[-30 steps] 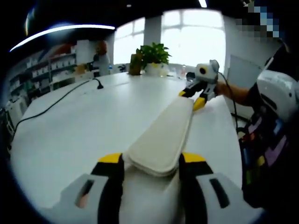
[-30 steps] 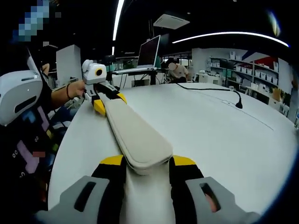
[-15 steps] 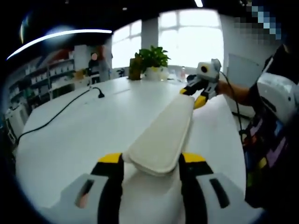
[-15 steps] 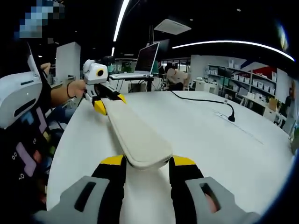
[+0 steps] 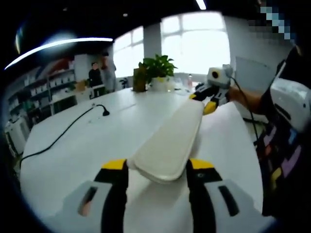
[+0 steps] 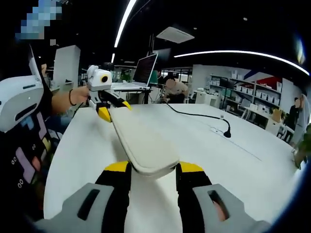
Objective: Arrange the utensils inside the cutlery case until each visible utensil rests in its matching compartment.
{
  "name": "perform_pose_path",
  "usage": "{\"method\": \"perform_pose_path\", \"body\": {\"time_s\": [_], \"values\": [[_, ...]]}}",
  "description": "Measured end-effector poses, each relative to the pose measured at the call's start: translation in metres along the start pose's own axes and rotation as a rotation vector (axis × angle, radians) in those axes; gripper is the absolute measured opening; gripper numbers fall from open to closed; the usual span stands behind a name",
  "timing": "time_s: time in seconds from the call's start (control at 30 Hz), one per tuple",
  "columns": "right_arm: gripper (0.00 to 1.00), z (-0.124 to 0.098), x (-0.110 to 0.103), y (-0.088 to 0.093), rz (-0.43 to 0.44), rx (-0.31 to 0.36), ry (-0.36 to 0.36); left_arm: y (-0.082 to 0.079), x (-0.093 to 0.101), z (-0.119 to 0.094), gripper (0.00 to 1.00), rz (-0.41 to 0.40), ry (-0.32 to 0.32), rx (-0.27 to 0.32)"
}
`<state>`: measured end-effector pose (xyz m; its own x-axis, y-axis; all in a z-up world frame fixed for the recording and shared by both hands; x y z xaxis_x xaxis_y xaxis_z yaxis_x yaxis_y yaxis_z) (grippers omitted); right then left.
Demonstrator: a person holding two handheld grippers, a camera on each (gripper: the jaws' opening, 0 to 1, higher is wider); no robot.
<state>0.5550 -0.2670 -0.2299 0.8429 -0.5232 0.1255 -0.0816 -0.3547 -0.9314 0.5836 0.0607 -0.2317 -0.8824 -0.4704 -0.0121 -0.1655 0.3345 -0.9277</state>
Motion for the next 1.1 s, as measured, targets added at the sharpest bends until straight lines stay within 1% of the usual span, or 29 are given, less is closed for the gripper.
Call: {"method": "perform_pose_path", "body": {"time_s": [0.2,0.4,0.57,0.63,0.9,0.93,1.0,1.1], "values": [[0.37,-0.002,0.009,0.002,-0.006,-0.015,0.026,-0.001,-0.008,0.015,0.51,0.007,0.011,0.002],[0.37,0.001,0.013,0.009,-0.004,-0.026,0.045,0.009,-0.016,0.03,0.51,-0.015,0.025,-0.019],[0.37,0.005,0.016,0.017,0.022,-0.034,0.045,0.016,-0.021,0.037,0.52,-0.039,0.033,-0.029],[0.37,0.007,0.018,0.022,0.026,-0.036,0.043,0.019,-0.021,0.04,0.52,-0.041,0.031,-0.042],[0.37,0.007,0.026,0.04,0.062,-0.04,0.042,0.022,-0.021,0.056,0.52,-0.041,0.021,-0.046],[0.37,0.007,0.026,0.043,0.046,-0.043,0.046,0.023,-0.021,0.057,0.52,-0.035,0.019,-0.047],[0.37,0.007,0.026,0.046,0.044,-0.039,0.047,0.024,-0.02,0.06,0.52,-0.025,0.017,-0.053],[0.37,0.007,0.029,0.049,0.056,-0.04,0.041,0.027,-0.021,0.062,0.52,-0.036,0.021,-0.053]]}}
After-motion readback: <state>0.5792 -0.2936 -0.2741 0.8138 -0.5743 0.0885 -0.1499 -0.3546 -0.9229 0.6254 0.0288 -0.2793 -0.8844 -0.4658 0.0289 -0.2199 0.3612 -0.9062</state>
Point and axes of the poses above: the point that each gripper's makers call its tool centre point, and the gripper's own axes: z roughly forward along the fingers, x roughly to its right, y roughly out of its underside, the point moved 9 cm from there along -z, roughly backward along the fingers, and after that the axes turned 1 degree about -z, right-handed, at the moved point
